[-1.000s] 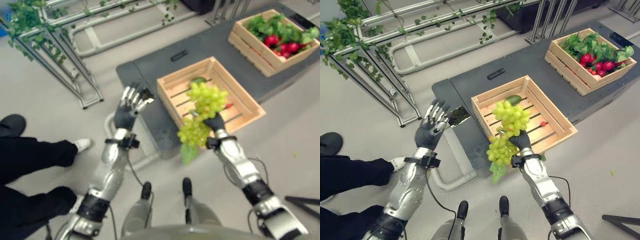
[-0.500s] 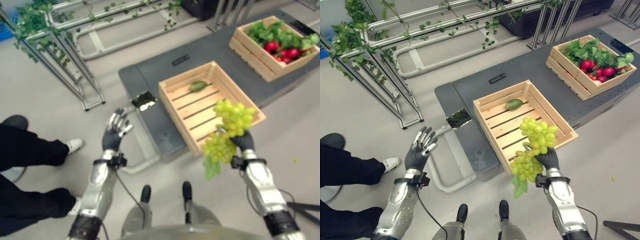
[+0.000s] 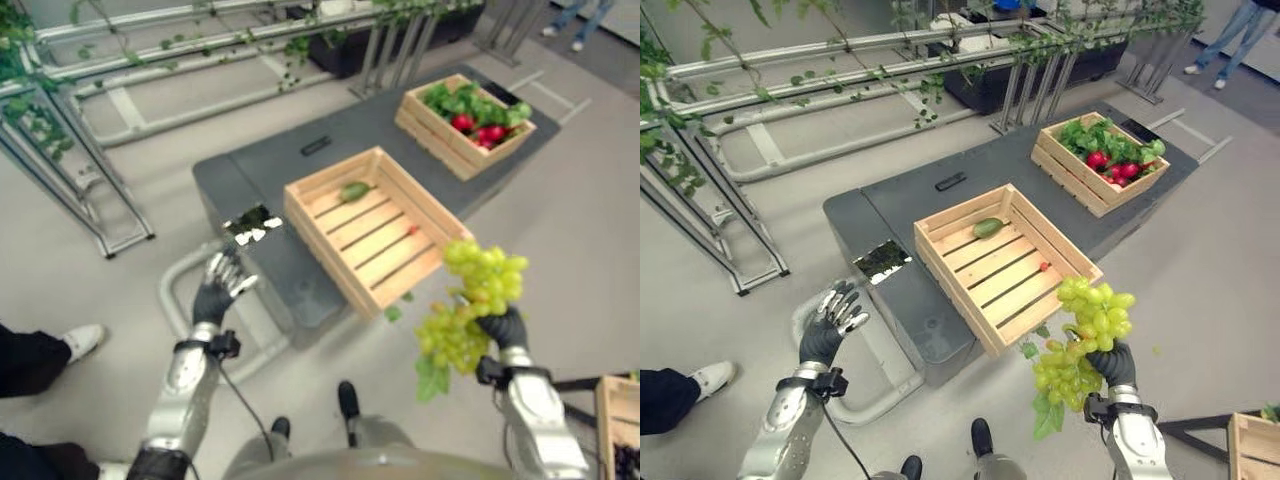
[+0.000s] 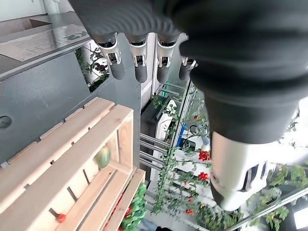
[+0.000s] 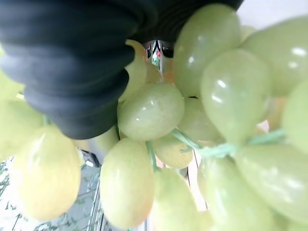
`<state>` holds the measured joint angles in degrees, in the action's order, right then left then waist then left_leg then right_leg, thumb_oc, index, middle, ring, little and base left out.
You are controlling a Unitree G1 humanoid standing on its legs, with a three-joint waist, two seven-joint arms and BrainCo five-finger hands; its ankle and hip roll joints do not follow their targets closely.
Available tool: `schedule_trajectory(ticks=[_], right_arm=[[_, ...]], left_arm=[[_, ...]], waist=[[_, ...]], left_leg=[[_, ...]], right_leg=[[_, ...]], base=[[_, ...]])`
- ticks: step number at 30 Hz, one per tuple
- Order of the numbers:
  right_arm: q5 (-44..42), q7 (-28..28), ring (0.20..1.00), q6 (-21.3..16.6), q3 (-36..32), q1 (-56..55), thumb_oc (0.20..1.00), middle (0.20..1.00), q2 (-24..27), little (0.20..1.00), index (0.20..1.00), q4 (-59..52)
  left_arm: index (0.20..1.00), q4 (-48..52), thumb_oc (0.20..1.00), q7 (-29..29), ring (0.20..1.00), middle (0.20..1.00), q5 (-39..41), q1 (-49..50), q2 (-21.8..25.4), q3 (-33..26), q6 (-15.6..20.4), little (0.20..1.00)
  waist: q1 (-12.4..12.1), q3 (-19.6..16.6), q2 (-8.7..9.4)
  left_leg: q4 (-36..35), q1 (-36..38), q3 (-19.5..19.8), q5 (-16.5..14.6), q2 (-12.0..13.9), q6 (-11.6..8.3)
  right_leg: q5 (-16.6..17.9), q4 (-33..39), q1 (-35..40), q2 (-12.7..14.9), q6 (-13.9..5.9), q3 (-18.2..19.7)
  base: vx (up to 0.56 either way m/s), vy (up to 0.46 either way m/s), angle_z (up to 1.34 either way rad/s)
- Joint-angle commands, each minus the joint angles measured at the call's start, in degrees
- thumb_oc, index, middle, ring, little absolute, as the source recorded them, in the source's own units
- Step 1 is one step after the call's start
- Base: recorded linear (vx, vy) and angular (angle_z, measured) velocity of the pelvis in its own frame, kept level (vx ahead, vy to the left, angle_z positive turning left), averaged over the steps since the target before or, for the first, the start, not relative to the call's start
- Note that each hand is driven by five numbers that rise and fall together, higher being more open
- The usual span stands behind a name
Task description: Pick up the fruits from the basket on one side to the basket on the other side
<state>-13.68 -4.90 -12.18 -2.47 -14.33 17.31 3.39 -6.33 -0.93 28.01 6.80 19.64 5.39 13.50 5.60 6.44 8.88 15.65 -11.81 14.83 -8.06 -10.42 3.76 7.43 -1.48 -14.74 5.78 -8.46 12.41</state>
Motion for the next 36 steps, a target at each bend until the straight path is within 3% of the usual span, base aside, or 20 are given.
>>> schedule_trajectory(ticks=[1,3,6,9,10,13,17,19,22,23,26,28,30,32,33,34,35,36], right_arm=[[-2.8,-0.3,0.2,-4.7,-3.5,5.0,0.2,0.2,2.0,0.2,0.2,-3.3],[-2.8,0.0,0.2,-4.6,-3.5,4.9,0.2,0.2,1.9,0.2,0.2,-3.6],[-2.1,-0.6,0.2,-4.3,-2.6,5.3,0.2,0.2,1.3,0.2,0.2,-4.0],[-2.3,-0.7,0.2,-4.7,-4.1,4.5,0.2,0.2,1.0,0.2,0.2,-4.9],[-2.1,-0.9,0.2,-4.8,-4.7,4.2,0.2,0.2,0.8,0.2,0.2,-5.3],[-1.2,-0.6,0.2,-4.9,-4.7,4.1,0.2,0.2,0.6,0.2,0.2,-6.3],[-0.3,-0.7,0.2,-4.8,-4.2,4.8,0.2,0.2,0.5,0.2,0.2,-6.6],[0.2,-1.1,0.2,-4.4,-3.3,6.3,0.2,0.2,0.4,0.2,0.2,-6.4],[0.4,-1.1,0.2,-4.0,-3.2,6.4,0.2,0.2,0.5,0.2,0.2,-6.3],[1.4,-1.0,0.2,-3.6,-3.0,6.5,0.2,0.2,0.9,0.2,0.2,-6.2],[2.9,-0.2,0.2,-3.2,-3.2,5.7,0.2,0.2,2.0,0.2,0.2,-6.7],[3.2,0.4,0.2,-3.0,-3.1,5.4,0.2,0.2,3.0,0.2,0.2,-7.5],[2.9,1.4,0.2,-3.2,-3.1,4.7,0.2,0.2,4.1,0.2,0.2,-8.6],[2.8,1.9,0.2,-3.5,-3.0,4.6,0.2,0.2,5.3,0.2,0.2,-9.4],[3.0,1.6,0.2,-3.6,-3.0,4.8,0.2,0.2,5.9,0.2,0.2,-9.0],[3.7,1.0,0.2,-3.4,-2.8,5.2,0.2,0.2,6.5,0.2,0.2,-8.0],[4.3,0.3,0.2,-3.4,-2.4,6.3,0.2,0.2,6.6,0.2,0.2,-7.3],[4.3,0.3,0.2,-3.4,-2.5,6.4,0.2,0.2,6.6,0.2,0.2,-7.3]], left_arm=[[1.0,2.3,1.0,-0.8,1.0,1.0,-2.8,-1.6,0.8,-2.2,4.0,1.0],[1.0,2.4,1.0,-1.1,1.0,1.0,-3.2,-1.7,1.1,-2.5,4.2,1.0],[1.0,2.6,1.0,-2.8,1.0,1.0,-4.1,-1.3,1.8,-3.3,4.5,1.0],[1.0,2.0,1.0,-2.6,1.0,1.0,-4.7,-2.5,2.7,-2.3,4.2,1.0],[1.0,1.6,1.0,-2.4,1.0,1.0,-5.1,-2.9,3.0,-1.8,3.8,1.0],[1.0,1.9,1.0,-2.2,1.0,1.0,-6.0,-2.8,3.6,-1.9,3.3,1.0],[1.0,2.3,1.0,-2.4,1.0,1.0,-6.1,-2.7,3.6,-2.6,3.3,1.0],[1.0,3.6,1.0,-2.8,1.0,1.0,-5.1,-2.2,3.1,-3.5,3.4,1.0],[1.0,3.8,1.0,-2.3,1.0,1.0,-4.4,-2.0,2.8,-3.7,3.1,1.0],[1.0,4.2,1.0,-2.0,1.0,1.0,-3.8,-1.5,2.3,-4.2,3.3,1.0],[1.0,3.2,1.0,-1.2,1.0,1.0,-2.7,-1.5,0.3,-3.4,3.6,1.0],[1.0,3.2,1.0,-0.8,1.0,1.0,-1.1,-0.5,-0.5,-3.5,3.6,1.0],[1.0,3.7,1.0,-0.2,1.0,1.0,-0.7,0.4,-0.6,-3.8,3.7,1.0],[1.0,4.0,1.0,0.2,1.0,1.0,0.1,0.7,-1.3,-3.5,3.8,1.0],[1.0,3.4,1.0,0.2,1.0,1.0,0.1,0.2,-1.7,-2.6,3.6,1.0],[1.0,2.8,1.0,-0.1,1.0,1.0,0.0,-1.0,-2.2,-1.5,3.4,1.0],[1.0,2.9,1.0,-0.5,1.0,1.0,0.1,-1.4,-2.8,-1.1,3.0,1.0],[1.0,2.8,1.0,-0.5,1.0,1.0,0.1,-1.5,-2.8,-1.1,3.0,1.0]], waist=[[1.3,0.7,-1.48],[1.1,0.6,-1.47],[-0.4,1.5,-1.39],[0.1,0.9,-1.24],[-0.5,0.6,-1.23],[-1.8,-0.3,-1.57],[-3.5,-1.1,-1.09],[-4.8,-1.5,-0.31],[-5.2,-1.4,-0.03],[-5.2,-1.0,-0.21],[-4.0,-1.1,-1.58],[-3.2,-0.6,-2.61],[-2.4,0.4,-2.96],[-2.7,2.5,-2.53],[-3.3,3.2,-2.59],[-4.2,4.0,-2.7],[-5.4,3.8,-3.05],[-5.3,3.7,-2.89]], left_leg=[[-11.0,5.9,1.7,-0.8,2.8,-2.13],[-12.0,5.8,1.0,-0.2,3.4,-2.13],[-13.3,5.8,-3.5,1.4,6.5,-3.05],[-14.7,4.5,-5.2,3.7,7.5,-3.39],[-14.7,4.2,-6.8,4.0,8.2,-3.4],[-14.6,3.1,-11.7,4.9,10.8,-3.57],[-13.9,2.2,-16.6,5.5,11.7,-3.45],[-13.2,2.7,-22.9,4.9,12.9,-3.47],[-13.1,2.9,-25.8,5.2,13.0,-3.33],[-12.1,3.2,-28.7,4.5,13.1,-3.35],[-10.2,3.6,-30.9,3.9,13.8,-4.02],[-8.3,4.0,-32.3,4.0,15.6,-4.9],[-4.1,4.0,-32.7,2.6,17.4,-5.36],[4.9,2.2,-29.5,0.1,18.2,-6.11],[7.6,1.4,-26.5,-0.1,17.4,-6.75],[7.9,0.3,-20.9,0.8,14.4,-7.38],[4.8,-0.5,-13.6,-0.4,8.8,-6.53],[4.4,-0.7,-13.6,0.2,8.6,-6.55]], right_leg=[[2.2,2.9,-4.5,-6.2,-3.19,0.4],[2.0,3.4,-5.0,-5.8,-3.25,-0.6],[0.6,1.9,-5.3,-4.0,-2.84,-10.3],[-2.2,-2.2,-2.7,-4.2,-1.91,-8.9],[-5.0,-5.4,-0.6,-4.9,-1.46,-8.5],[-9.4,-7.9,3.9,-3.4,-0.91,-10.8],[-10.5,-8.4,6.4,-2.0,-0.97,-12.1],[-10.7,-6.4,8.5,-0.1,-1.56,-16.0],[-10.9,-5.5,8.5,-0.9,-1.17,-15.7],[-10.4,-2.4,8.9,0.6,-1.1,-18.6],[-9.2,1.9,9.6,1.2,-1.09,-15.1],[-9.4,1.8,9.7,-0.5,0.24,-12.9],[-10.3,1.8,10.3,-2.1,1.68,-11.1],[-9.8,2.5,11.2,-3.8,3.56,-9.2],[-10.0,2.9,12.3,-4.3,3.82,-8.6],[-9.8,3.2,13.0,-4.5,4.21,-8.1],[-10.3,3.5,14.0,-5.7,4.6,-5.9],[-10.1,3.6,13.7,-5.5,4.59,-5.9]], base=[[-0.35,0.183,-0.36],[-0.14,0.103,-0.39],[-0.16,0.052,-0.85],[-0.23,0.062,-0.77],[-0.25,0.07,-0.53],[-0.24,0.051,-0.91],[-0.17,0.023,-1.47],[-0.14,-0.033,-1.09],[-0.11,-0.049,-1.43],[-0.12,-0.155,-0.91],[-0.05,-0.15,-1.15],[0.0,-0.181,-0.42],[0.02,-0.236,-0.62],[0.01,-0.265,-0.77],[0.02,-0.216,-0.6],[0.06,-0.211,-0.45],[0.01,-0.151,-0.34],[0.07,-0.13,-0.49]])
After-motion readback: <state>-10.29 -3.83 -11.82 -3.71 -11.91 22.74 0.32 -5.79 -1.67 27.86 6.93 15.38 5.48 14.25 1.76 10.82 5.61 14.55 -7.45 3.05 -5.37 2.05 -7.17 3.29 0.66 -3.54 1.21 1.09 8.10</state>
